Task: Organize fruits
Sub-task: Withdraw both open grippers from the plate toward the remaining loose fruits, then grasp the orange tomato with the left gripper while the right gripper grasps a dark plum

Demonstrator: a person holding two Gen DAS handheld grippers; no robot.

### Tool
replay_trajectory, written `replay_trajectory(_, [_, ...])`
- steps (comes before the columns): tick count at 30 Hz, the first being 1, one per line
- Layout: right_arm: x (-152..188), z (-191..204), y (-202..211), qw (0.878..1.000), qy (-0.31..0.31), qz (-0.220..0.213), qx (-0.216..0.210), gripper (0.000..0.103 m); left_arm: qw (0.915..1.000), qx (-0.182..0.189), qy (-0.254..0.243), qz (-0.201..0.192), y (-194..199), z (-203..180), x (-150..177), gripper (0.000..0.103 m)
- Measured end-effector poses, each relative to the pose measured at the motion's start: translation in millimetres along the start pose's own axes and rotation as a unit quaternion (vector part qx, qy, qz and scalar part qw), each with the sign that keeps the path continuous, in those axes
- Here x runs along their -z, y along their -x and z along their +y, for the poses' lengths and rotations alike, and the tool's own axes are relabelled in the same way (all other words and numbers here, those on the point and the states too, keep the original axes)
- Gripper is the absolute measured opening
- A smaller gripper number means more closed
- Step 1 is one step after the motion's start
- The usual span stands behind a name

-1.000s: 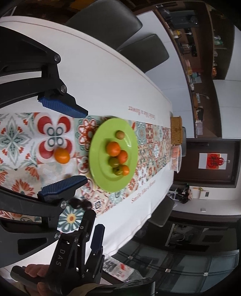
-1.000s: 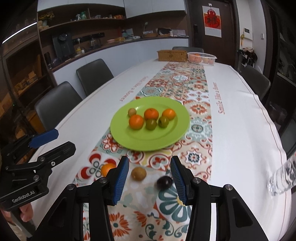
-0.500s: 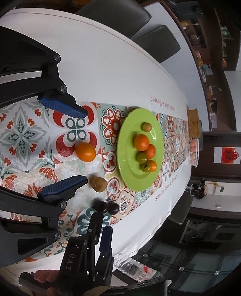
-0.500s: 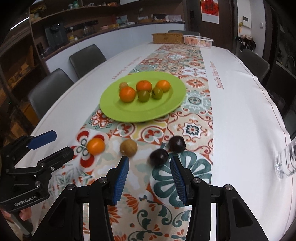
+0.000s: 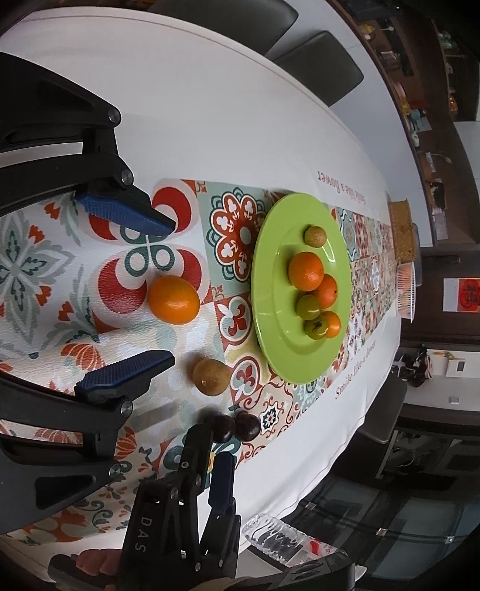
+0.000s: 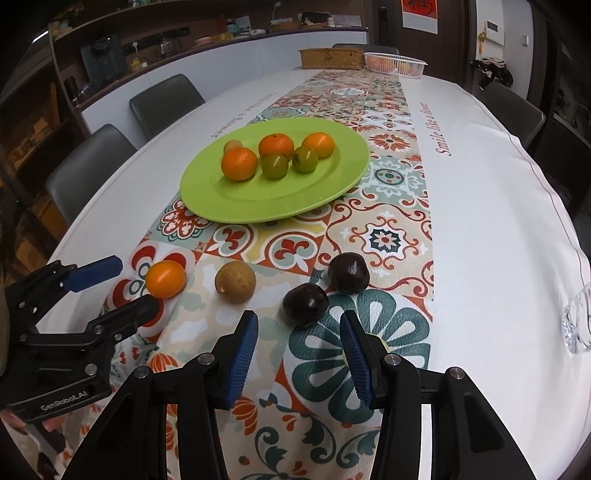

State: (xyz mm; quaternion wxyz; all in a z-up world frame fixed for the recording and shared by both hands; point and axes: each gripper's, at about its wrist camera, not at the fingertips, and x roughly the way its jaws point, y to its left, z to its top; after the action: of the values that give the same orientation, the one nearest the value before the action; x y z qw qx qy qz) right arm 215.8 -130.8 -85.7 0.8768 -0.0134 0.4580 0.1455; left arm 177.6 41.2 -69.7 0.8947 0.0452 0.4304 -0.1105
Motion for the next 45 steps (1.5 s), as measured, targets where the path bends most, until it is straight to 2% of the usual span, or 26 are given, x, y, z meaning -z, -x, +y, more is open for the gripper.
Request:
replay_trajectory(2, [-1, 0, -3, 1.000, 0.001, 0.000, 0.002, 0.047, 1.0000, 0.006, 0.001, 0.003, -3, 0, -1, 0.053])
replay_trajectory(14, [-6, -1, -14, 1.000, 0.006, 0.008, -0.002, 0.033, 0.9995, 0.020, 0.008, 0.023, -21, -1, -5, 0.031])
replay_trajectory(16, [-6, -3, -16, 1.000, 0.006, 0.008, 0.000, 0.030, 0.9994, 0.021, 0.011, 0.025, -22, 0, -6, 0.031])
replay_trajectory(26, [-5, -2, -10, 1.000, 0.007, 0.001, -0.005, 0.029, 0.9995, 0.023, 0.013, 0.017, -14, -3, -9, 0.031])
replay_trajectory(45, [-17, 8, 47, 0.997, 0.022, -0.064, -0.020, 0.029, 0.9981, 0.021, 0.006, -0.058, 49, -17, -27, 0.031])
